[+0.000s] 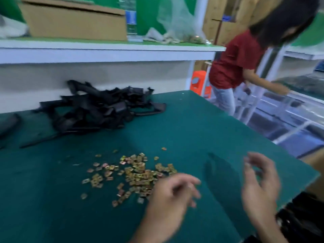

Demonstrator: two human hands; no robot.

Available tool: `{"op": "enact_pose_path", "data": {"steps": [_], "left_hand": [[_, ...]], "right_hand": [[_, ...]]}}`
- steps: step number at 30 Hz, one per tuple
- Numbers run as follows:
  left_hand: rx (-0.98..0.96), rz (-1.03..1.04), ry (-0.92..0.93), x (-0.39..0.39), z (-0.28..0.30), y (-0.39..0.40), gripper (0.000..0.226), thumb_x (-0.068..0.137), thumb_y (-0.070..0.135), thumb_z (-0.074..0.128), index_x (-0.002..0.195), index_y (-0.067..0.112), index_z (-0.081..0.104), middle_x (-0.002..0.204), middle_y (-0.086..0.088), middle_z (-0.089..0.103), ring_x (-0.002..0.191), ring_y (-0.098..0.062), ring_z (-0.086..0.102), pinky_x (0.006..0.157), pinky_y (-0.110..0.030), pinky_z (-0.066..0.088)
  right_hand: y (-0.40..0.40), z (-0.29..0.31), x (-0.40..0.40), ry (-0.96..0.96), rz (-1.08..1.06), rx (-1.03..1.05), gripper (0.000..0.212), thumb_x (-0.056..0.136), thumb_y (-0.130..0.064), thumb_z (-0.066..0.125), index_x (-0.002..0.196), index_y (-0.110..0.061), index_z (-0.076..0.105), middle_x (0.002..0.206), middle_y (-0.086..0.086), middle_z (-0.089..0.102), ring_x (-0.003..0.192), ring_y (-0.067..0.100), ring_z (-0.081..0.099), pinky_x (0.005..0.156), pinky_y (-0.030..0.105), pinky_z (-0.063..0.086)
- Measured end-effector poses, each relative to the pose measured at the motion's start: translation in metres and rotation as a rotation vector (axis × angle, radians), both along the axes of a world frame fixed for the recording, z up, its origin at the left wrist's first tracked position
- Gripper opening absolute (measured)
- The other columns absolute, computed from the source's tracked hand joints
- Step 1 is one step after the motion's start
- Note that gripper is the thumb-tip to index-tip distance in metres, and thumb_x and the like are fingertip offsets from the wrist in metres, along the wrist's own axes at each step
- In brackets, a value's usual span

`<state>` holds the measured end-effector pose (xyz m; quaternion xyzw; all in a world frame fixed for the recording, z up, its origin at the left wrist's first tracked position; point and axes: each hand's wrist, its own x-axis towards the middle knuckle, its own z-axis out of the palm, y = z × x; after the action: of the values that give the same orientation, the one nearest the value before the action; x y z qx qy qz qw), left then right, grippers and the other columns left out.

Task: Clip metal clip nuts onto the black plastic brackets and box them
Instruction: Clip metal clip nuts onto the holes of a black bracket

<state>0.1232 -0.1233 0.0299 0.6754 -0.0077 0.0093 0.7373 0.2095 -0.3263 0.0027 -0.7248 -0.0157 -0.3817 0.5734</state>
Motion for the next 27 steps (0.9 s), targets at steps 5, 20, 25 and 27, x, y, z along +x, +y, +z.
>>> {"op": "enact_pose_path", "data": {"steps": [5, 20, 25, 27], "left_hand": [[0.098, 0.656, -0.064, 0.013, -0.032, 0.129, 0.035, 0.1, 0.006, 0.057, 0.082, 0.028, 0.077, 0.056, 0.014, 0.055, 0.048, -0.005, 0.042, 0.048, -0.023, 0.035], [0.221, 0.778, -0.053, 0.023, -0.056, 0.154, 0.031, 0.098, 0.009, 0.057, 0.082, 0.03, 0.073, 0.059, 0.001, 0.062, 0.044, -0.004, 0.038, 0.042, -0.02, 0.028], [0.173, 0.797, -0.099, 0.025, -0.059, 0.157, 0.032, 0.098, 0.007, 0.057, 0.082, 0.029, 0.073, 0.056, 0.002, 0.057, 0.045, -0.006, 0.037, 0.042, -0.022, 0.03], [0.089, 0.802, -0.143, 0.024, -0.058, 0.158, 0.025, 0.097, 0.015, 0.055, 0.084, 0.026, 0.073, 0.058, 0.002, 0.056, 0.048, -0.013, 0.042, 0.045, -0.028, 0.035]], "right_hand": [[0.113, 0.005, 0.092, 0.288, 0.488, -0.569, 0.023, 0.092, 0.004, 0.065, 0.103, -0.012, 0.078, 0.117, -0.001, 0.07, 0.112, 0.013, 0.063, 0.1, 0.006, 0.036], [0.293, 0.012, 0.231, 0.636, 0.525, -1.377, 0.051, 0.092, -0.018, 0.047, 0.142, -0.011, 0.055, 0.172, -0.01, -0.006, 0.139, 0.03, 0.047, 0.097, 0.044, 0.05], [0.289, 0.019, 0.207, 0.443, 0.519, -1.274, 0.031, 0.091, -0.004, 0.05, 0.122, 0.002, 0.051, 0.169, -0.01, -0.008, 0.111, 0.03, 0.058, 0.065, 0.04, 0.052], [0.281, 0.027, 0.176, 0.206, 0.514, -1.197, 0.036, 0.092, -0.003, 0.05, 0.128, 0.003, 0.049, 0.168, -0.01, -0.003, 0.094, 0.026, 0.061, 0.055, 0.035, 0.046]]}}
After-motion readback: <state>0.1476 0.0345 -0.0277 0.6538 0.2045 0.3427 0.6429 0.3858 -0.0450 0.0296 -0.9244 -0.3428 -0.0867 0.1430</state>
